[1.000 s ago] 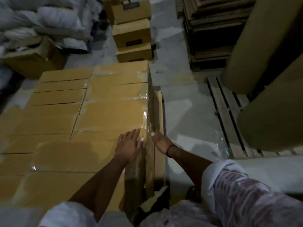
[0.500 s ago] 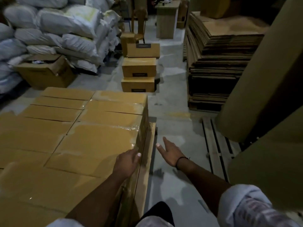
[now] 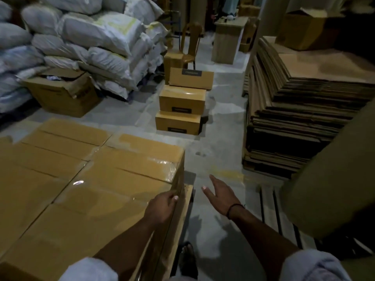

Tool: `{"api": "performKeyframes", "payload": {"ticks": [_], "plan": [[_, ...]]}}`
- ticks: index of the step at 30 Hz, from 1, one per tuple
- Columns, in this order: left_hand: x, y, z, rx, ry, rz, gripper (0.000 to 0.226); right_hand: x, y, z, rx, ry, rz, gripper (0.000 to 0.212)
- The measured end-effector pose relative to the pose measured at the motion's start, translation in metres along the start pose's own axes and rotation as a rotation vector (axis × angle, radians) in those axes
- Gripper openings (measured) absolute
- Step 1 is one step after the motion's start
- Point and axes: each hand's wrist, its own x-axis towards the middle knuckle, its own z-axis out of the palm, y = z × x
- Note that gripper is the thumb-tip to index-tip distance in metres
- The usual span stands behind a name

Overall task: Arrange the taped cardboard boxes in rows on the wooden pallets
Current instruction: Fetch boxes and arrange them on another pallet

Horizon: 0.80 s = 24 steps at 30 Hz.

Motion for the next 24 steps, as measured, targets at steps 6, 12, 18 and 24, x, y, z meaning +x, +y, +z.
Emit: {"api": "performKeyframes", "payload": {"ticks": [6, 12, 18, 24], "plan": [[0.13, 0.034, -0.034, -0.005, 0.025, 0.012, 0.063, 0.12, 0.005, -0.049, 0.096, 0.139, 0.033, 0.069], [0.25, 0.06, -0.061, 0.039, 0.101, 0.05, 0.045, 0.227, 0.018, -0.085, 0.06, 0.106, 0.029, 0.069], [0.384, 0.078, -0.071, 0.014, 0.131, -0.001, 0.048, 0.374, 0.04, -0.128, 0.076, 0.083, -0.009, 0.068], [0.512, 0.1, -0.083, -0.045, 0.143, -0.14, 0.052, 0.523, 0.063, -0.194, 0.065, 0.004, -0.047, 0.07]]}}
